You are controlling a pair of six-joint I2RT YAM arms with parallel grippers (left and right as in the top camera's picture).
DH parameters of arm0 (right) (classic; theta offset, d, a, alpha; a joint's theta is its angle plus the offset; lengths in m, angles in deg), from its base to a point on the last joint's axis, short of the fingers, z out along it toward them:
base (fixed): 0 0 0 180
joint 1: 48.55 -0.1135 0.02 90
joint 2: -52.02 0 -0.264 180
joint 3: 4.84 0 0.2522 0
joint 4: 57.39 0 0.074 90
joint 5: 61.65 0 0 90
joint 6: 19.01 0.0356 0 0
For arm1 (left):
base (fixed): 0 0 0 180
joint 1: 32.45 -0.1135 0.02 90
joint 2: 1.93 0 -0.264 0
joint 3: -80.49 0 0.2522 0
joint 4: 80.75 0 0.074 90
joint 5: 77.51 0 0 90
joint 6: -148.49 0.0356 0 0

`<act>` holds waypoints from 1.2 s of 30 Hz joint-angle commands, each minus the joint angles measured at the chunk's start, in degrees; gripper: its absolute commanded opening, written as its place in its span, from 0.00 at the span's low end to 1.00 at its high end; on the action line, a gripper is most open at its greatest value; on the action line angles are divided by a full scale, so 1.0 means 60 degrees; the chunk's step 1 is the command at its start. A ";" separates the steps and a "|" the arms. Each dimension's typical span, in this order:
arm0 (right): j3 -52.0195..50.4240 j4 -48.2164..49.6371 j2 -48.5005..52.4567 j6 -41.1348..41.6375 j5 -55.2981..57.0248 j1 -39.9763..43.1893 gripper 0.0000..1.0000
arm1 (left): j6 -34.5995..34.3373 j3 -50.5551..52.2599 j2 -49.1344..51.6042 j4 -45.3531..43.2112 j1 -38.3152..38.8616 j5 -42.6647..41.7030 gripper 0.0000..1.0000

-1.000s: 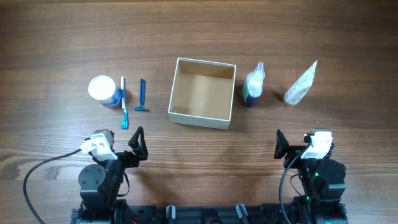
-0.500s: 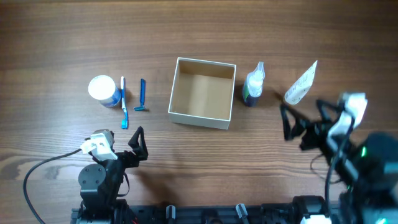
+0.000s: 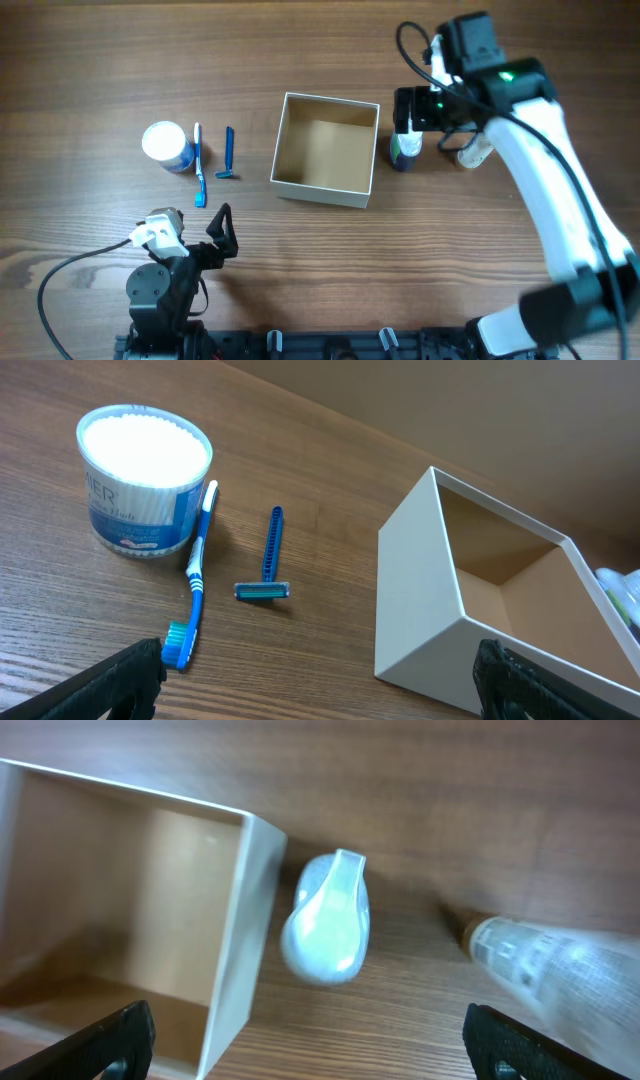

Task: Pack container
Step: 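Grasp the blue foam soap bottle with the right gripper, then carry the soap bottle left and lower it into the box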

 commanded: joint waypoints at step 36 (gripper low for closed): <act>0.0080 0.1191 -0.0616 0.0550 0.0124 -0.2441 0.34 | 0.0124 0.0022 -0.0073 -0.0036 -0.0069 -0.0007 1.00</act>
